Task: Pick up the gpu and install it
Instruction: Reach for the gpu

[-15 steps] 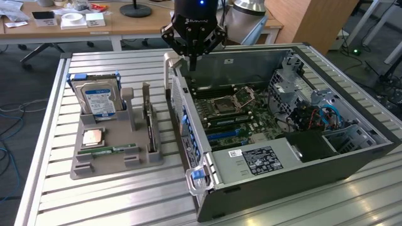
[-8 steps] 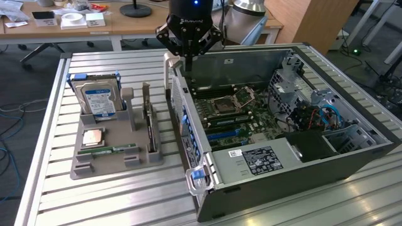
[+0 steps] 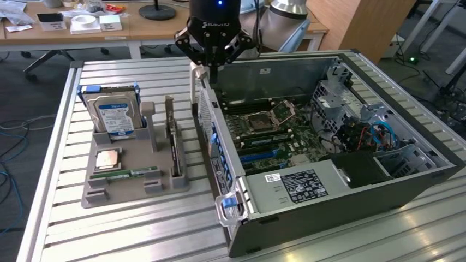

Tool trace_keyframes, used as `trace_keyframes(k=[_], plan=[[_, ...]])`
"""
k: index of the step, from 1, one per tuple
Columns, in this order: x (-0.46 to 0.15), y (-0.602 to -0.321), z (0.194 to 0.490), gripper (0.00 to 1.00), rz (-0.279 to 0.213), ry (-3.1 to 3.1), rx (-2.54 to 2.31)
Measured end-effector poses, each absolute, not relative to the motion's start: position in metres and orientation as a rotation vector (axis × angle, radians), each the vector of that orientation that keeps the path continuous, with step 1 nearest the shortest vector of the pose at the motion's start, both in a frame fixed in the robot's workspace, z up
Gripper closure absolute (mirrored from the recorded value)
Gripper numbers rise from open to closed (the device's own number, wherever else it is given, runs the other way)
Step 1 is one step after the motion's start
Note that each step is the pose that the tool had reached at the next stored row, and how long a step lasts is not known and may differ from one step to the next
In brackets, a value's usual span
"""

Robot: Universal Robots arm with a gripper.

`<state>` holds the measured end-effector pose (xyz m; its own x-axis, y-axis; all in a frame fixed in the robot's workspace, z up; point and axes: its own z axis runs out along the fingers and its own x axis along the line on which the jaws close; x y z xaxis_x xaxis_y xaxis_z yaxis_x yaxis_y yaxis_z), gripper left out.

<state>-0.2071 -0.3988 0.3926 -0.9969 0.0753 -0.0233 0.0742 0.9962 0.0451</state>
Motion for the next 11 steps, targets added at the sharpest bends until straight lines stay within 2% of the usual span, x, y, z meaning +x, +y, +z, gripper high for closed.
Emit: trace_keyframes(k=[11], plan=[[-0.219,-0.399,0.392,0.89,0.069,3.114,0.117]])
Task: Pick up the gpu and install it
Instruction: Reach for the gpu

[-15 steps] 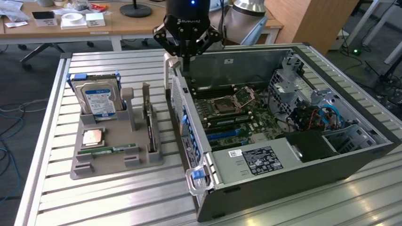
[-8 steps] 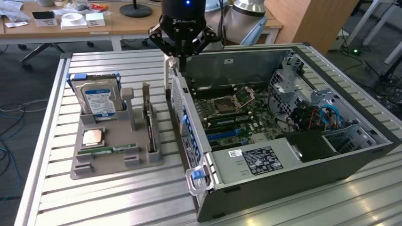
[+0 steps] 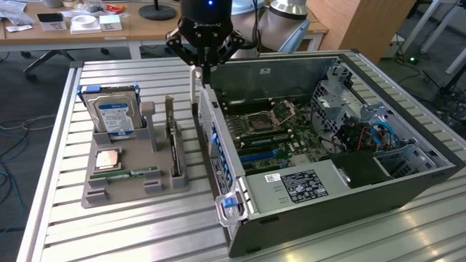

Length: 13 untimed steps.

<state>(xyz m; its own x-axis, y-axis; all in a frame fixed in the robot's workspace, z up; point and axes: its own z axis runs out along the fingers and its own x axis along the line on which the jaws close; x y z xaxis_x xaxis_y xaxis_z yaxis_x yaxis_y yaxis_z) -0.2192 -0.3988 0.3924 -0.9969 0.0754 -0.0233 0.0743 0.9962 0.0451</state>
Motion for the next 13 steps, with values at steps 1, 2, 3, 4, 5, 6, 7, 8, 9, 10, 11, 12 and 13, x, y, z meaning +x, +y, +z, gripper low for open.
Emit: trace_keyframes(k=[1,2,3,4,5,6,7,8,9,10,11,12,13], plan=[[-0.220,-0.399,0.392,0.89,0.069,3.114,0.117],[-0.221,-0.399,0.392,0.89,0.069,3.114,0.117],[-0.222,-0.399,0.392,0.89,0.069,3.114,0.117],[-0.223,-0.399,0.392,0.89,0.069,3.114,0.117],[-0.224,-0.399,0.392,0.89,0.069,3.114,0.117],[-0.225,-0.399,0.392,0.89,0.069,3.114,0.117],[-0.226,-0.399,0.392,0.89,0.069,3.114,0.117],[-0.227,-0.399,0.392,0.89,0.069,3.114,0.117],[-0.228,-0.399,0.392,0.89,0.069,3.114,0.116],[-0.229,-0.399,0.392,0.89,0.069,3.114,0.117],[-0.230,-0.399,0.392,0.89,0.069,3.114,0.117],[-0.231,-0.399,0.392,0.89,0.069,3.114,0.117],[-0.232,-0.399,0.392,0.89,0.069,3.114,0.117]])
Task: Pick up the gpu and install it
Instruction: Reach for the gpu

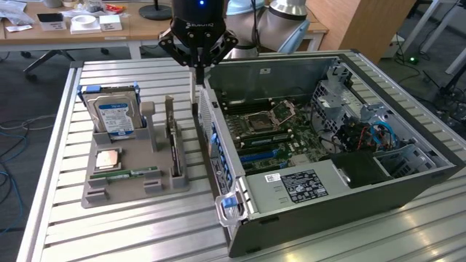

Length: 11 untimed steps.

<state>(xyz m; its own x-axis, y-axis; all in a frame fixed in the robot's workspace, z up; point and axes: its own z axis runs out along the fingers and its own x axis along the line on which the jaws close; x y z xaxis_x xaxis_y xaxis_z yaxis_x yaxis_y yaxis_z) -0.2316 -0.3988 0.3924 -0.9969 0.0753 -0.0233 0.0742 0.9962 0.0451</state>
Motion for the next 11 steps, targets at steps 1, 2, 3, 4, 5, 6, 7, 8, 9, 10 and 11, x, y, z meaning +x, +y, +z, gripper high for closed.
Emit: trace_keyframes(k=[1,2,3,4,5,6,7,8,9,10,11], plan=[[-0.233,-0.399,0.392,0.89,0.069,3.114,0.117],[-0.234,-0.399,0.392,0.89,0.069,3.114,0.117],[-0.235,-0.399,0.392,0.89,0.069,3.114,0.117],[-0.236,-0.399,0.392,0.89,0.069,3.114,0.117],[-0.237,-0.399,0.392,0.89,0.069,3.114,0.117],[-0.239,-0.399,0.392,0.89,0.069,3.114,0.117],[-0.240,-0.399,0.392,0.89,0.069,3.114,0.117],[-0.242,-0.399,0.392,0.89,0.069,3.114,0.116],[-0.244,-0.399,0.392,0.89,0.069,3.114,0.117],[-0.245,-0.399,0.392,0.89,0.068,3.114,0.117],[-0.246,-0.399,0.392,0.89,0.068,3.114,0.117]])
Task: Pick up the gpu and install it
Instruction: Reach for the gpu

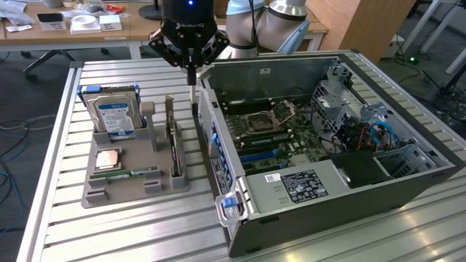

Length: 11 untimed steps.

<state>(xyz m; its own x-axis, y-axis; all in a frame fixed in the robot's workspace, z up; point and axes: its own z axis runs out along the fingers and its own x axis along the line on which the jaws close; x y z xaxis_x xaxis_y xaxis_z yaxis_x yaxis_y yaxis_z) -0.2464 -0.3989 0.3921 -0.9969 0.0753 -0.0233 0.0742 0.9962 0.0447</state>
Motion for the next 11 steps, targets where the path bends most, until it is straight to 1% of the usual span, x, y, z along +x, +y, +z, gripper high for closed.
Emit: trace_keyframes(k=[11], plan=[[-0.263,-0.399,0.391,0.89,0.068,3.114,0.117]])
